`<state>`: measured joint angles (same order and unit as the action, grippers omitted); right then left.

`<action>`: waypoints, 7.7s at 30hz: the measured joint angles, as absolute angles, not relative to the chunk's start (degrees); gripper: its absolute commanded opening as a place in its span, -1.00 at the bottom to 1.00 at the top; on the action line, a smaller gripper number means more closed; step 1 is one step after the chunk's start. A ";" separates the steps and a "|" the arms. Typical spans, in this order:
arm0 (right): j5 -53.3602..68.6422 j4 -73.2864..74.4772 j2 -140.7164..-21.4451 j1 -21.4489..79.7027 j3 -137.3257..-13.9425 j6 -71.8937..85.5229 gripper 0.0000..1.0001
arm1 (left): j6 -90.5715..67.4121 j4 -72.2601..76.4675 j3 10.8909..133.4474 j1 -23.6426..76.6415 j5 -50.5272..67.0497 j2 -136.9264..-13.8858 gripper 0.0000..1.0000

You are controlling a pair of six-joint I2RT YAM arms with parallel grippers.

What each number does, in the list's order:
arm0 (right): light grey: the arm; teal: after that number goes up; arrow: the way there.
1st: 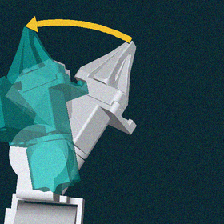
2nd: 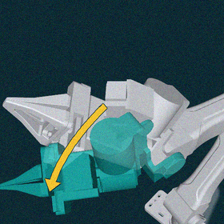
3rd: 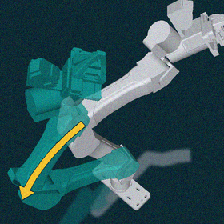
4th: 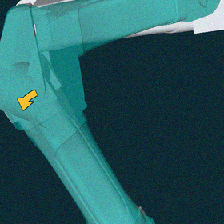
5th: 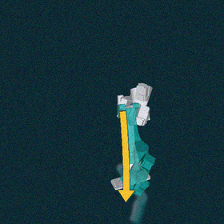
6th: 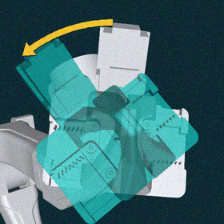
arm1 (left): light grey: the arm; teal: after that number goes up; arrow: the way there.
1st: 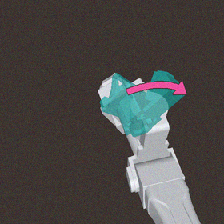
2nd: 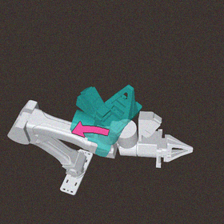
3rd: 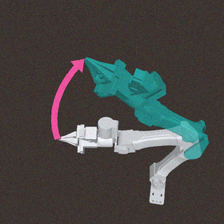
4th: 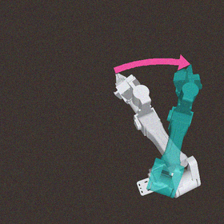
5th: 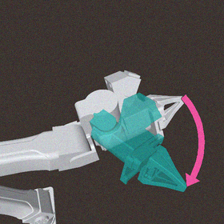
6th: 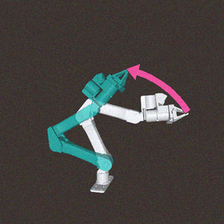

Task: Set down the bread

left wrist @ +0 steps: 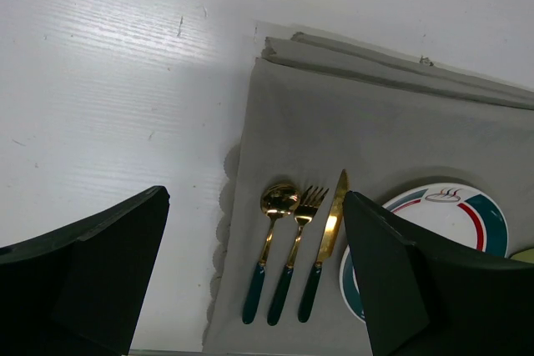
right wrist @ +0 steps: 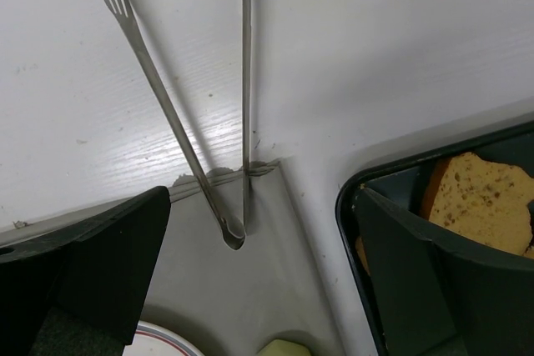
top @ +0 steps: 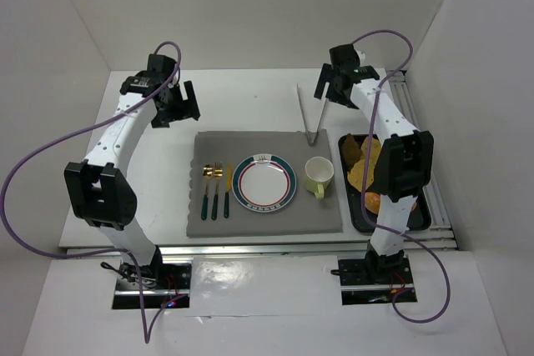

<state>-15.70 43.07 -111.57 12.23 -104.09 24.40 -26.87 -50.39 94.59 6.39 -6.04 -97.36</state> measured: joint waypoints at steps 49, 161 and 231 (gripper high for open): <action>-13.52 37.78 -133.12 17.23 -109.78 18.81 0.54 | -25.63 -50.11 93.32 6.39 -5.72 -97.21 0.98; 10.39 62.00 -98.67 40.36 -97.03 10.37 -0.62 | -25.71 -49.30 95.50 6.39 -5.17 -97.89 0.96; -10.79 68.82 -79.00 8.73 -81.41 31.57 0.00 | -25.63 -48.31 95.98 6.39 -1.21 -100.86 0.96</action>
<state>-10.79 68.82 -79.00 8.73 -81.41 31.57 -25.63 -48.31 95.98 6.39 -1.21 -100.86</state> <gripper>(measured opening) 0.502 0.980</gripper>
